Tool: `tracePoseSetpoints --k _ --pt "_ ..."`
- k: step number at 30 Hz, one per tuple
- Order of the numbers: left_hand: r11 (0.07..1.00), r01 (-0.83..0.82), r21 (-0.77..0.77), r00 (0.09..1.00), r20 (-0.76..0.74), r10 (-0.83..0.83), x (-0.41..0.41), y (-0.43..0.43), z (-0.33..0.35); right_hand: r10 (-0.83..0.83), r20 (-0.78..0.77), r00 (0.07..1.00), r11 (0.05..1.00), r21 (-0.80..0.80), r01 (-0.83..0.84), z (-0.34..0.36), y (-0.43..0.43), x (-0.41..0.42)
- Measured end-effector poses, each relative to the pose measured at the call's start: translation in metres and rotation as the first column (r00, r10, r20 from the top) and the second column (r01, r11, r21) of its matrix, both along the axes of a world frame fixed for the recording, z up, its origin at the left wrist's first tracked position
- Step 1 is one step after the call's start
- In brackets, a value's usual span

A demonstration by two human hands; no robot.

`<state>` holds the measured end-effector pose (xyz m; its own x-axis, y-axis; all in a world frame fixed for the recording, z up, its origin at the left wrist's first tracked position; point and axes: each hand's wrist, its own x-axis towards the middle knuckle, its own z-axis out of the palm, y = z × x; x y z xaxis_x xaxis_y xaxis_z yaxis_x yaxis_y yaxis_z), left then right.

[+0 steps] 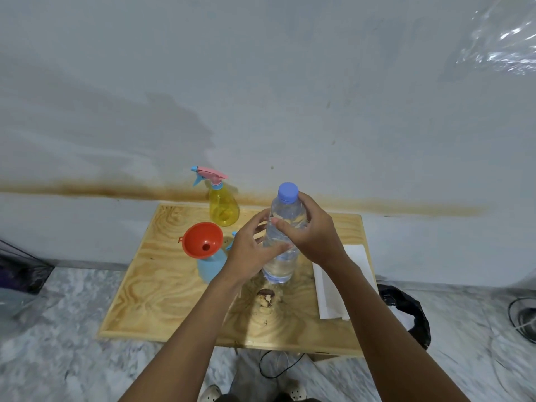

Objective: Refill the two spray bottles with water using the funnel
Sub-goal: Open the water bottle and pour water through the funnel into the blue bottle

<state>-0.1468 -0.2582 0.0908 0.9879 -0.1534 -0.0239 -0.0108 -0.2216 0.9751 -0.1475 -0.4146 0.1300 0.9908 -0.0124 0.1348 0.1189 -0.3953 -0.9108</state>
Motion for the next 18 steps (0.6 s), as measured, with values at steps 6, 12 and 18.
tracePoseSetpoints --k 6,12,18 --pt "0.996 0.080 0.037 0.997 0.004 -0.080 -0.002 0.004 0.009 0.099 -0.055 0.993 0.993 -0.050 -0.102 0.018 0.002 0.004" --pt "0.995 0.077 0.062 0.997 -0.005 -0.077 -0.003 0.004 0.017 -0.093 0.116 0.989 0.982 -0.154 0.110 0.035 0.001 0.003" --pt "0.997 0.075 0.018 0.996 0.036 -0.076 0.003 0.002 0.026 -0.020 0.164 0.986 0.964 -0.260 0.063 0.048 -0.003 0.009"
